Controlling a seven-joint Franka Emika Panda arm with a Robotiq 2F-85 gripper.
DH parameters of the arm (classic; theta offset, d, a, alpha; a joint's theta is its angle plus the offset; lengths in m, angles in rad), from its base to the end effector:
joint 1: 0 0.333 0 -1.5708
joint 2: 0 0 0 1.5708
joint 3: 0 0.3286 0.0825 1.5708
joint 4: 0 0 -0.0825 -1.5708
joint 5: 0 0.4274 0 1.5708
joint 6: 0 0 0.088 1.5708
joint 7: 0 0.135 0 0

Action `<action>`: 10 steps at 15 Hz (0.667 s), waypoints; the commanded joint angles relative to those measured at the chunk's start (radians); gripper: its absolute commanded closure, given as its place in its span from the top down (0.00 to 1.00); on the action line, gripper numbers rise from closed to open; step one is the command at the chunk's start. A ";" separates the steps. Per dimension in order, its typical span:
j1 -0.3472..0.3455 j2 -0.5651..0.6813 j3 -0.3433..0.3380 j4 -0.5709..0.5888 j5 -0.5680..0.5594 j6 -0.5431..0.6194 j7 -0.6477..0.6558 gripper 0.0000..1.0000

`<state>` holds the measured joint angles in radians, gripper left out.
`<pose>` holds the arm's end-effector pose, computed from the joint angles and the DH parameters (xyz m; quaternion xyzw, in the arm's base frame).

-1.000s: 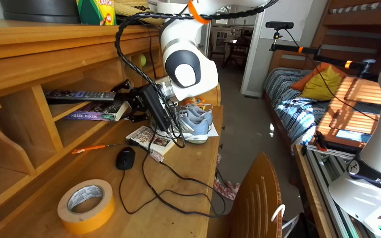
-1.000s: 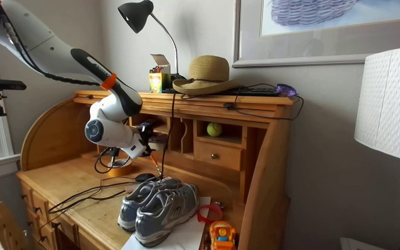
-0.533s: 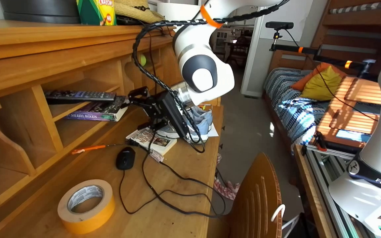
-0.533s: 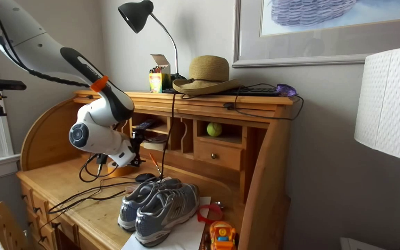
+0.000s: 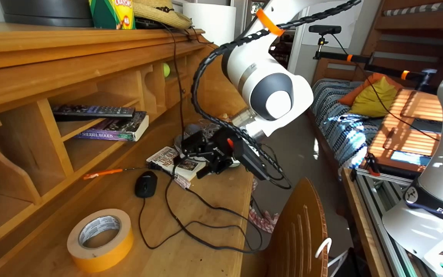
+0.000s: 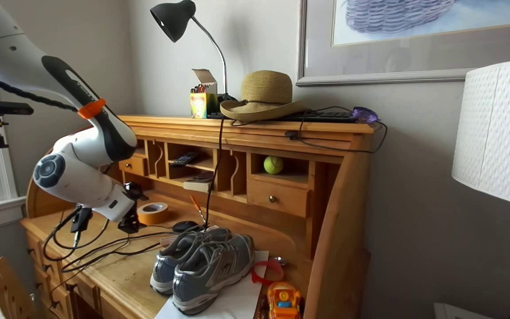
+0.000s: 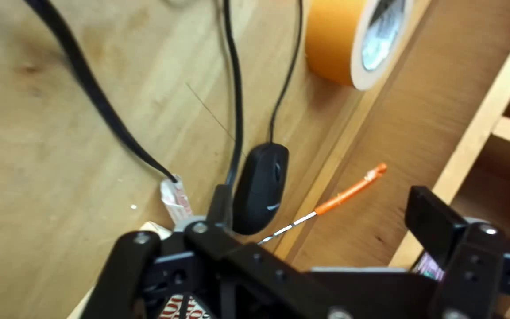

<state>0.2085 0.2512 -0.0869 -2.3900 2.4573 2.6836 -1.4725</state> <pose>0.5010 0.0463 0.1486 -0.8358 0.3395 -0.2818 0.3266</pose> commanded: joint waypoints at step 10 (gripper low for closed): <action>0.025 -0.475 0.169 -0.430 -0.581 0.487 0.115 1.00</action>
<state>0.2846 -0.1030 0.0217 -2.6718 2.0703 3.2033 -1.4229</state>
